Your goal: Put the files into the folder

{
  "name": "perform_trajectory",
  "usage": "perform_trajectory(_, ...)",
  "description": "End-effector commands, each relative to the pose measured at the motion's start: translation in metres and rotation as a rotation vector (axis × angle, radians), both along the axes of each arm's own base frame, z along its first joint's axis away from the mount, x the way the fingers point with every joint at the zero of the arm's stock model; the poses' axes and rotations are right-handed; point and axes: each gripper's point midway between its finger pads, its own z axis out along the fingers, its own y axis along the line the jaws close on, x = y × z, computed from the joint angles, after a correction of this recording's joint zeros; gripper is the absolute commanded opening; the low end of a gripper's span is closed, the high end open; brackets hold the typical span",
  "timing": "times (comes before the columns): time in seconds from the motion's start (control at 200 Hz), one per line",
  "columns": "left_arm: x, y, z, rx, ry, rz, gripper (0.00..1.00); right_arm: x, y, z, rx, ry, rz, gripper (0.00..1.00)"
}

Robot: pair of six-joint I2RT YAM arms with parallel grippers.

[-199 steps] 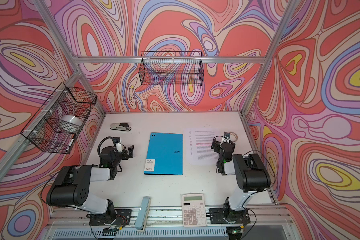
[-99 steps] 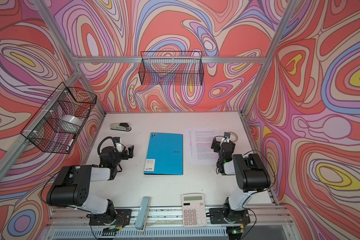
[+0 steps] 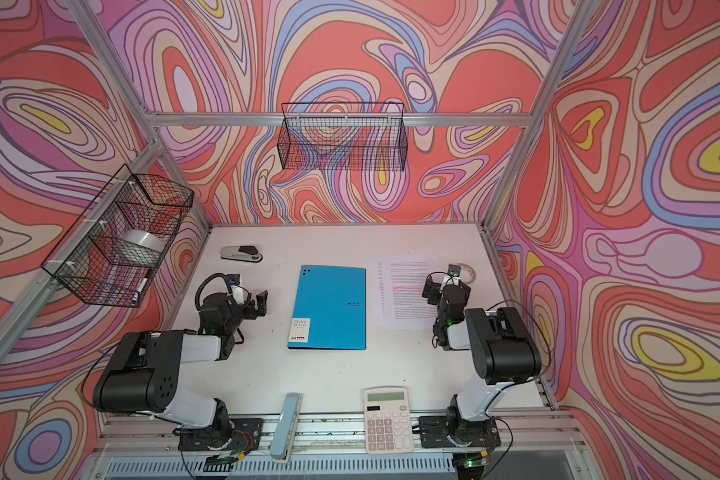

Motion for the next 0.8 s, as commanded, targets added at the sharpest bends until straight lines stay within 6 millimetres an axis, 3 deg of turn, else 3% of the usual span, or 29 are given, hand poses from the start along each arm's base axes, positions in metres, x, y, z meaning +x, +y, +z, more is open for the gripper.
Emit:
perform_trajectory(0.0,0.008,-0.001,0.010,-0.002,-0.037,0.002,1.00,0.005,-0.001,0.002,0.008,-0.012,0.000,0.98)
perform_trajectory(0.461,0.008,0.000,0.013,0.004,-0.039,0.004,1.00,0.005,0.000,0.002,0.010,-0.015,0.004,0.99)
perform_trajectory(0.661,0.007,-0.003,0.042,0.015,0.043,-0.018,1.00,0.013,-0.009,0.024,0.008,0.055,-0.049,0.99)
perform_trajectory(0.681,0.013,-0.004,0.058,0.022,0.022,-0.027,1.00,0.013,-0.009,0.027,0.009,0.057,-0.051,0.98)
perform_trajectory(0.796,0.007,-0.007,0.076,0.072,0.091,-0.053,1.00,0.012,-0.015,0.049,0.010,0.059,-0.090,0.98)
